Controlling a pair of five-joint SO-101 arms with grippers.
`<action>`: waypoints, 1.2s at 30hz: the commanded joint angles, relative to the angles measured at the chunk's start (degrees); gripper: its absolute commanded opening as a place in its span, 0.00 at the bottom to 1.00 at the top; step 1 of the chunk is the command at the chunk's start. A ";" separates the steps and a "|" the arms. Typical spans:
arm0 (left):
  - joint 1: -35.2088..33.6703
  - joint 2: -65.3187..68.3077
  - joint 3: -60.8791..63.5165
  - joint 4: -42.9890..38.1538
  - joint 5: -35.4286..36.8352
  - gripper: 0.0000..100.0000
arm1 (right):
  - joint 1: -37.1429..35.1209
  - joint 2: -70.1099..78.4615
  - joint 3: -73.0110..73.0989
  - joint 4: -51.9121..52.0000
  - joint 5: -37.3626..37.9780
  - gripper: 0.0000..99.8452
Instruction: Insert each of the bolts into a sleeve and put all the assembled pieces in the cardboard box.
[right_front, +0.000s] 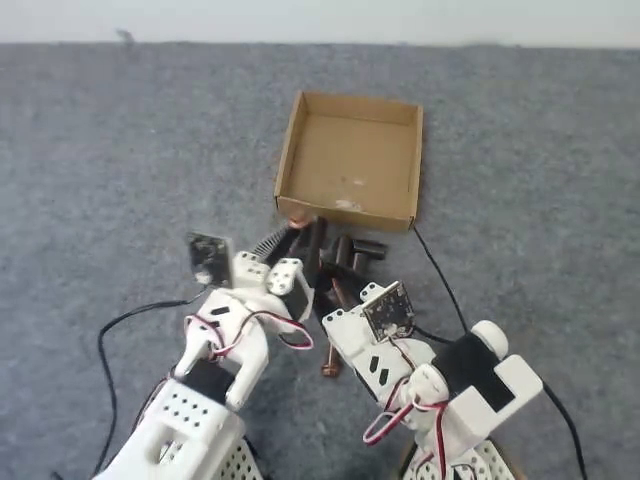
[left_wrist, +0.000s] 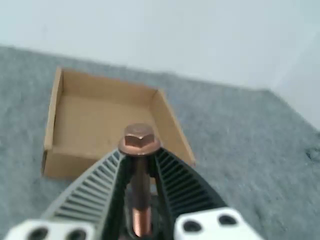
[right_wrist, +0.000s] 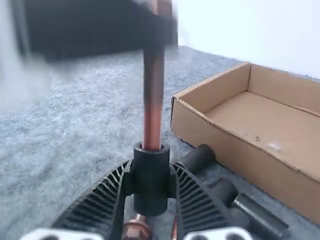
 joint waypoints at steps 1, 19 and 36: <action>-0.26 3.69 -3.21 -2.11 -0.62 0.01 | 0.04 -0.31 1.23 0.13 1.23 0.01; 2.73 3.78 -2.68 8.79 -3.96 0.01 | 1.54 -0.40 1.23 0.13 1.32 0.01; 2.37 3.96 -1.45 11.78 -4.66 0.31 | 1.71 -0.40 1.32 -0.04 1.32 0.01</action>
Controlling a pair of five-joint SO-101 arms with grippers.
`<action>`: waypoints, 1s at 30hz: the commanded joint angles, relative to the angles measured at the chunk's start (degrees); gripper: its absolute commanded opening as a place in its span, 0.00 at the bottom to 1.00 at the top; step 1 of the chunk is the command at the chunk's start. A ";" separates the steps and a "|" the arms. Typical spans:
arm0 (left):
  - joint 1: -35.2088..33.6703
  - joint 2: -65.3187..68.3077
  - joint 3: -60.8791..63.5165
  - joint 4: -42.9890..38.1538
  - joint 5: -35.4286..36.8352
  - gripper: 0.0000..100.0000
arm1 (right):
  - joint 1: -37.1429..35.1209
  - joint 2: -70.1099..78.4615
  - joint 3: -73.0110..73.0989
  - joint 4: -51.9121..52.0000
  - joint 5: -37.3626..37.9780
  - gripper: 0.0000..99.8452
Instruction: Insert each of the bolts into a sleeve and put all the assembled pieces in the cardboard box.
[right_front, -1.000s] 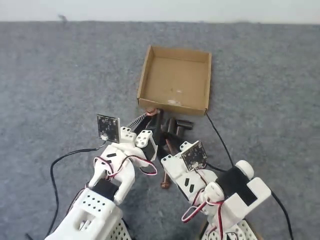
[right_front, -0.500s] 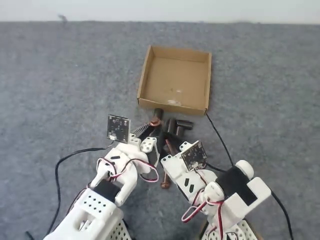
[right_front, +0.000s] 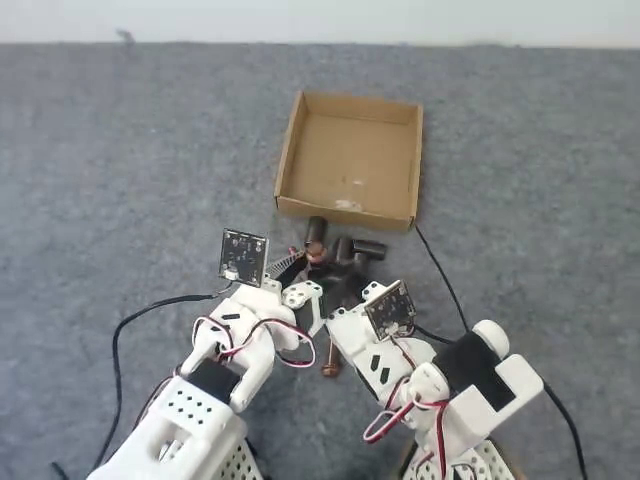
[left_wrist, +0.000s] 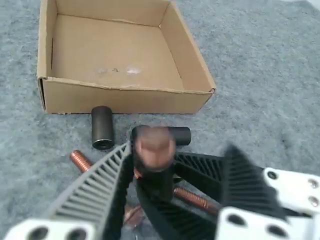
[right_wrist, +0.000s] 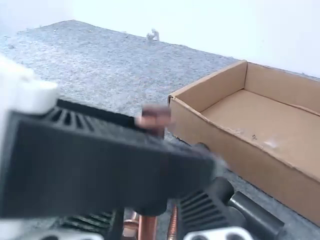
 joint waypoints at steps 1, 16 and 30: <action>-0.18 -0.09 -1.27 0.53 -0.26 0.31 | 1.01 -0.48 1.23 -0.04 1.23 0.01; -8.00 -0.18 -4.79 0.44 -0.35 0.31 | 2.68 -0.48 0.79 -0.04 1.23 0.01; -16.70 -0.09 -4.97 0.62 -0.26 0.30 | 2.86 -0.48 0.70 0.04 1.23 0.01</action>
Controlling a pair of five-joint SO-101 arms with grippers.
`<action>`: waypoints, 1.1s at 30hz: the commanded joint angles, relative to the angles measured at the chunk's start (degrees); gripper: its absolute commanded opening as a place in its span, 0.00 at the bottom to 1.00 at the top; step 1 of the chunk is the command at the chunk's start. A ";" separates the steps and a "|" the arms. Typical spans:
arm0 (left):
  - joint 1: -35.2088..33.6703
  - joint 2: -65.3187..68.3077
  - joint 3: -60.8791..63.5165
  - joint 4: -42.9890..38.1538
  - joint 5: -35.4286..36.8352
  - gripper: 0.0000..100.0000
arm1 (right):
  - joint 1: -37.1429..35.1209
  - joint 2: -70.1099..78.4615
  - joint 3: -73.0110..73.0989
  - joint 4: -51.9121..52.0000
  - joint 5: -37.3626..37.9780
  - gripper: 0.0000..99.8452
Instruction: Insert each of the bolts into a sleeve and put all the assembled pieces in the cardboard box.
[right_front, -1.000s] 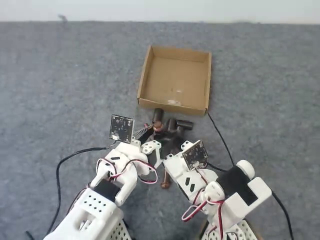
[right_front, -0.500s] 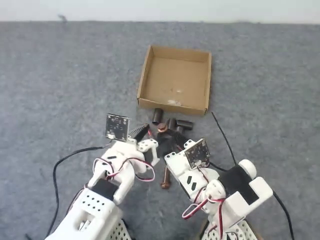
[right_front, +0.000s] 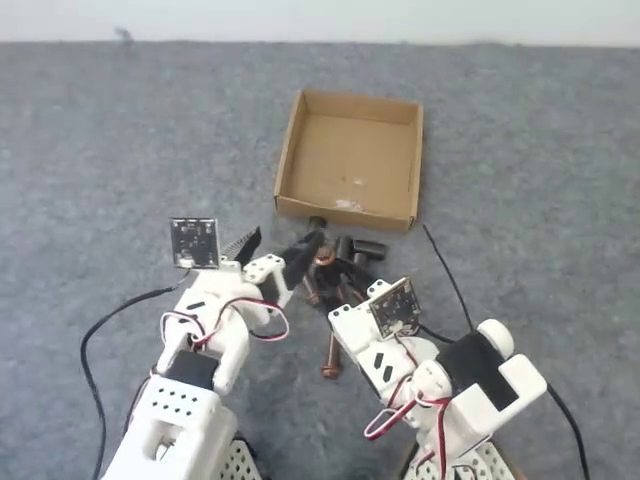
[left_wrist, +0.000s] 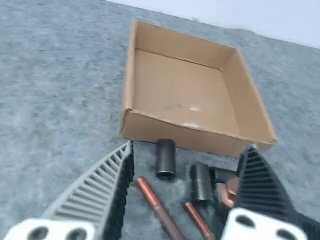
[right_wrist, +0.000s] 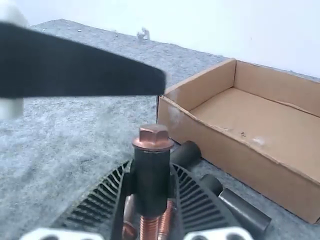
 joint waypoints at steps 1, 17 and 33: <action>-3.34 -0.09 -1.89 0.26 0.00 0.28 | 0.92 -0.48 0.70 0.04 1.23 0.01; -15.03 -0.18 1.45 3.43 -3.60 0.01 | 3.21 -0.92 0.62 -0.40 1.23 0.01; -15.03 -0.18 1.36 3.43 -3.69 0.01 | 11.47 -11.82 1.76 5.14 1.05 0.01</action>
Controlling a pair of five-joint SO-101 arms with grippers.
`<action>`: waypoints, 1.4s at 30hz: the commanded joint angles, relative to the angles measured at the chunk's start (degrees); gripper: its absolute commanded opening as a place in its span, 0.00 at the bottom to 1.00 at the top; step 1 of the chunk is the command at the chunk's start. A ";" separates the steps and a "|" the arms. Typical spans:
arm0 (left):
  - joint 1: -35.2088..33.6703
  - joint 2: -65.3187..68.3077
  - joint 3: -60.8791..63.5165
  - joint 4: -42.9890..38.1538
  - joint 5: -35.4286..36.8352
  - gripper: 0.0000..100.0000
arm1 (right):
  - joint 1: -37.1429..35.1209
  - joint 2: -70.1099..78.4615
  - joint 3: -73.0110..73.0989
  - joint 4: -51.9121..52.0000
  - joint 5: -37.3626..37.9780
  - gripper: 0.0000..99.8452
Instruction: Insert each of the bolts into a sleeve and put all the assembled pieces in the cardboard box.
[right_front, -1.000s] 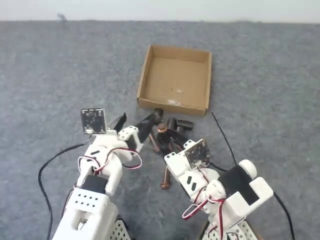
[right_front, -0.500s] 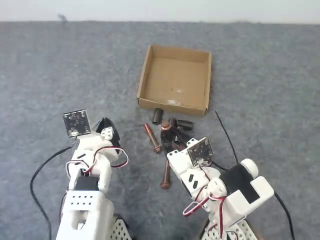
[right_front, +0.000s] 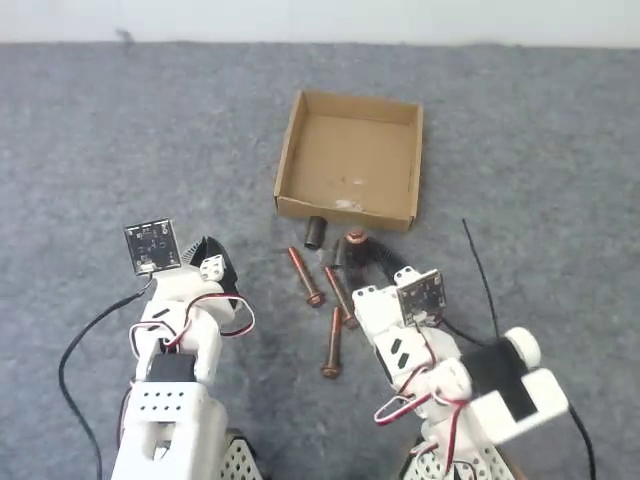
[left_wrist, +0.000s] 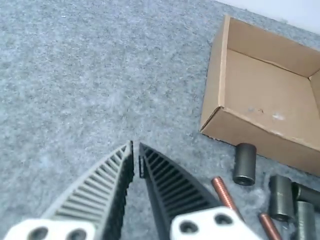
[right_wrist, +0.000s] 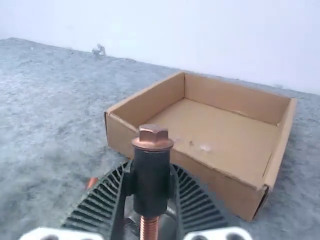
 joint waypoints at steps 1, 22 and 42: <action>-0.26 -0.18 -0.66 0.26 -0.44 0.01 | 2.07 -7.08 0.62 6.20 0.97 0.01; -0.26 -0.18 -0.66 0.18 -0.44 0.01 | 4.44 -42.77 -7.74 62.73 0.70 0.01; -0.26 -0.18 -0.66 0.18 -0.44 0.01 | 6.11 -41.27 -45.54 106.51 -3.69 0.01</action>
